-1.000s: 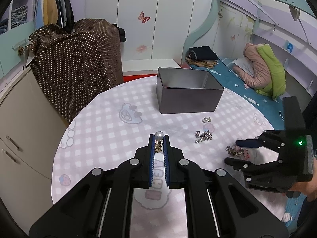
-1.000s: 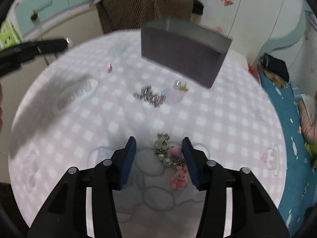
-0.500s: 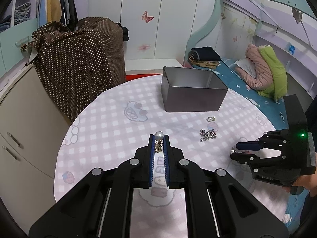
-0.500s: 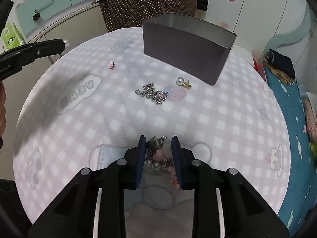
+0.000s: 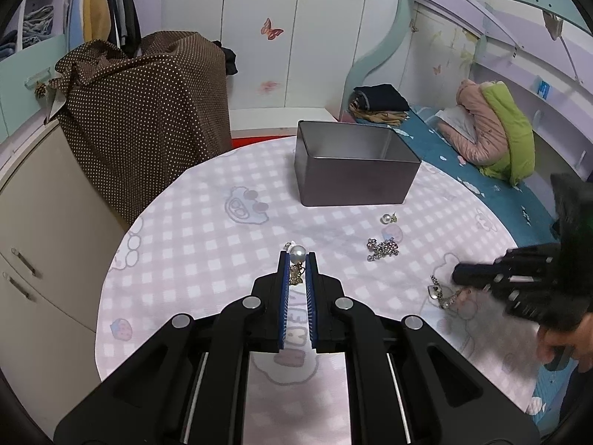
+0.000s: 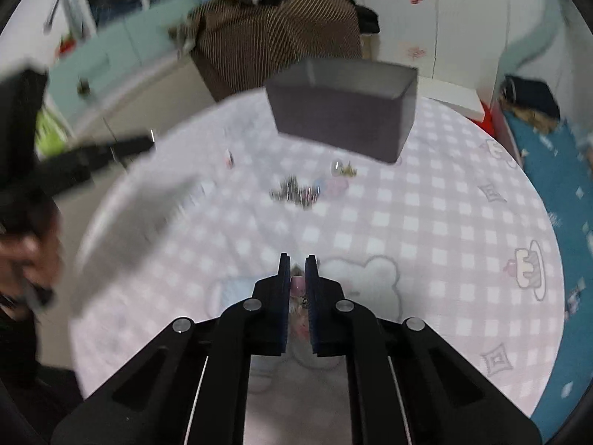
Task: Organize jewelry
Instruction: 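Carry the pearl charm and pink chain charm over the grey box with both tools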
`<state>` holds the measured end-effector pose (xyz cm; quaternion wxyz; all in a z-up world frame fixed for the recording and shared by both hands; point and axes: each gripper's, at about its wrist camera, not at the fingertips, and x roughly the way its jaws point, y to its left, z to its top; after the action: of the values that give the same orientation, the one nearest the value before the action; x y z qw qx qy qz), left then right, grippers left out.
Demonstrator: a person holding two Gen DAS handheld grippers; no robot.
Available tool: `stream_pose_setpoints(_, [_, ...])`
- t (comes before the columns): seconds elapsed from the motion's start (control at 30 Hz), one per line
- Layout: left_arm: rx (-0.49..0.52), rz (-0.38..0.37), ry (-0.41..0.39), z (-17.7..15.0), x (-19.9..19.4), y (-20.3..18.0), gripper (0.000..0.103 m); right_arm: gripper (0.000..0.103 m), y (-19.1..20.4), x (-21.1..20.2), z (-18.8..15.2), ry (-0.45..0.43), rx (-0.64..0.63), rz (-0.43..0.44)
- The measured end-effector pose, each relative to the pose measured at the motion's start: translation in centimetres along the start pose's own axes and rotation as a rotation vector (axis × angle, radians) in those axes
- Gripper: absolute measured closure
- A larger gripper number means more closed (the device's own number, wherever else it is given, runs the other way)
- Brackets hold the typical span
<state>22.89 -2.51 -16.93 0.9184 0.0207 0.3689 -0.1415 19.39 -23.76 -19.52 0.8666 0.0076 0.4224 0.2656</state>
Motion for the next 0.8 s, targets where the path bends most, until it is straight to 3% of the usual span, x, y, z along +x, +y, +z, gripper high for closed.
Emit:
stream_pose_setpoints(0.17, [0.004,0.000,-0.017,0.6,-0.5,-0.2,0.094,0.096,-2.2,-3.5,1.8,-0.113,0.143,0.159])
stream_pose_setpoints(0.4, [0.023,-0.005,-0.052,2.2,-1.6,-0.8,0.094,0.096,-3.2,-6.0,4.3,-0.193,0.229,0.297])
stream_pose_setpoints(0.6, [0.024,-0.016,-0.071,3.9,-1.8,-0.8,0.094,0.096,-3.0,-7.0,6.1,-0.212,0.212,0.302])
stream_pose_setpoints(0.8, [0.017,-0.075,-0.091,8.1,-1.3,-0.9,0.094,0.096,-2.1,-7.3,9.8,-0.234,0.172,0.271])
